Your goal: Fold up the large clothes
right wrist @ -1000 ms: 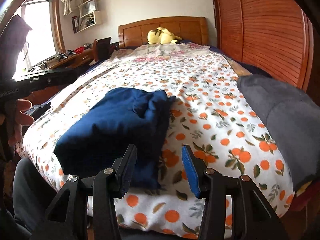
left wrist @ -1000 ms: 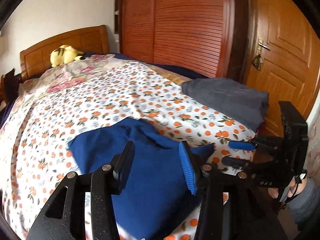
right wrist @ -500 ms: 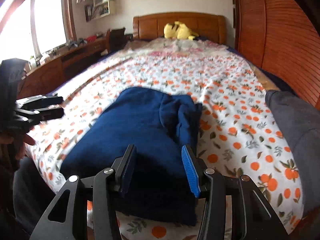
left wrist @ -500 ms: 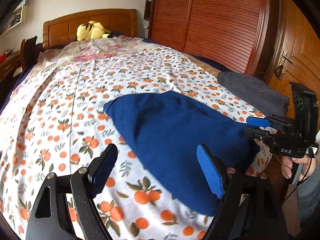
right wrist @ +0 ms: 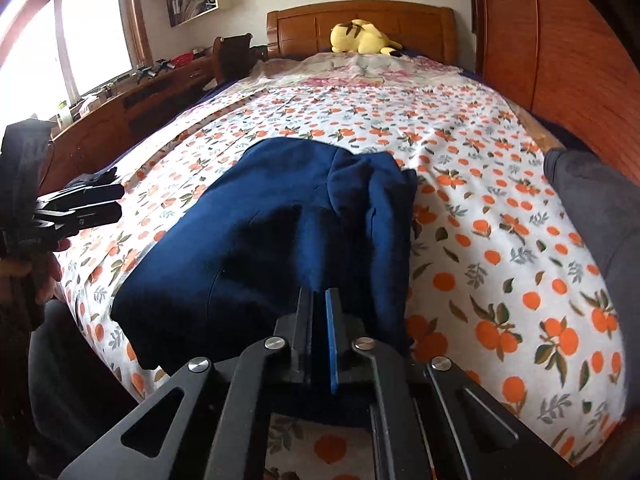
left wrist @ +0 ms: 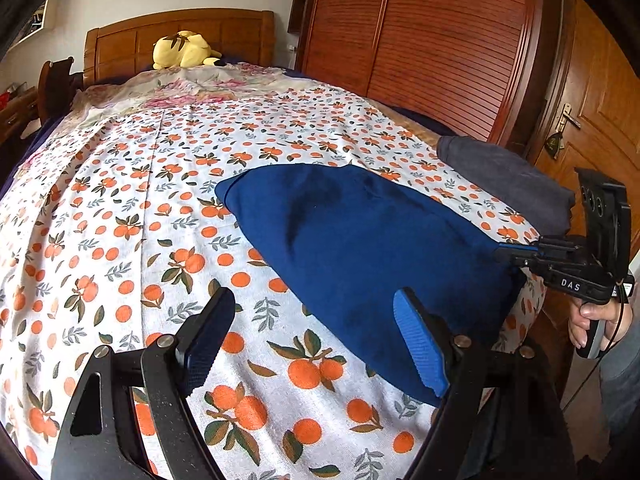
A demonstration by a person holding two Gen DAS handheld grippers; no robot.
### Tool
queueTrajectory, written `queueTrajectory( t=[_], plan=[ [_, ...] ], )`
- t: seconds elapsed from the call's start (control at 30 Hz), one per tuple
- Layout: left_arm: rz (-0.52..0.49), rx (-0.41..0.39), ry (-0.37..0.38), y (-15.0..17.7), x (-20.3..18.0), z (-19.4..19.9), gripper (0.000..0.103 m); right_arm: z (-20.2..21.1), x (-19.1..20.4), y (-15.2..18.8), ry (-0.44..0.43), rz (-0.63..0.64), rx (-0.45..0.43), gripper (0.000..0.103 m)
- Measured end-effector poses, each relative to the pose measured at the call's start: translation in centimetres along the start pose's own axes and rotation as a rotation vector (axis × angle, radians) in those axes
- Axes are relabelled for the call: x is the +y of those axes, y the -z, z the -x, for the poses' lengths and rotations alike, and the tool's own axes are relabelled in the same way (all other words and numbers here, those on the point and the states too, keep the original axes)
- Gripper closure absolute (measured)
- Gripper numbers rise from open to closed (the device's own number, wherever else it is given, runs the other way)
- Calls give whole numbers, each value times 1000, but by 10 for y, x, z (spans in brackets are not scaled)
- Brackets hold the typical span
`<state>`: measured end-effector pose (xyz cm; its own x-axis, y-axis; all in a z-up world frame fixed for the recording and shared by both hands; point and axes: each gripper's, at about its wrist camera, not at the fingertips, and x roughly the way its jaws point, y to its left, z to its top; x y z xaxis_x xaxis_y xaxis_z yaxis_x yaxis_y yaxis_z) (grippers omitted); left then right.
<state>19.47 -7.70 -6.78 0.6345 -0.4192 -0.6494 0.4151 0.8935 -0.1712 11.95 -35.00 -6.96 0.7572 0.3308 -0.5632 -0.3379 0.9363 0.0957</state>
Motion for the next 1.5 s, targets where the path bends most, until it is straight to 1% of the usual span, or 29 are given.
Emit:
queueTrajectory(
  t=[0.17,0.27,0.33,0.4,0.57,0.73,0.8,0.9,0.97,1.07,1.13,1.2,1.27,1.3,1.43,1.5],
  plan=[
    [-4,-13,16,0,-4,5,21,28,4,-8,41,44,-71,100],
    [-11,-17,31,1,-7,9,21,39,8,-6,77,80,-86,100],
    [-19,-21,36,2,-9,11,21,41,6,-3,108,80,-83,100],
    [-23,-22,37,2,-10,12,21,40,3,5,130,63,-79,100],
    [-40,1,33,-3,-6,0,21,17,-6,18,105,-35,-27,100],
    [-67,35,34,-18,5,-24,21,11,-5,18,113,-82,-30,99],
    [-68,55,27,-24,13,-38,21,9,-4,17,140,-90,-30,94],
    [-60,86,32,-36,26,-62,21,10,-1,14,182,-100,-52,90],
    [-56,124,40,-45,37,-83,21,17,2,13,208,-105,-79,88],
    [-76,150,27,-54,49,-104,21,25,2,17,214,-122,-86,85],
    [-96,170,-1,-63,55,-120,21,27,-2,20,200,-142,-75,82],
    [-103,180,-23,-69,60,-129,21,29,-5,23,207,-138,-61,79],
    [-95,192,-32,-76,67,-140,21,30,-7,27,226,-127,-58,66],
    [-92,198,-35,-79,69,-145,21,27,-9,26,227,-130,-55,62],
    [-86,208,-53,-88,75,-162,21,15,-14,32,207,-156,-32,55],
    [-70,219,-56,-91,81,-172,21,8,-15,33,212,-161,-19,48]
  ],
)
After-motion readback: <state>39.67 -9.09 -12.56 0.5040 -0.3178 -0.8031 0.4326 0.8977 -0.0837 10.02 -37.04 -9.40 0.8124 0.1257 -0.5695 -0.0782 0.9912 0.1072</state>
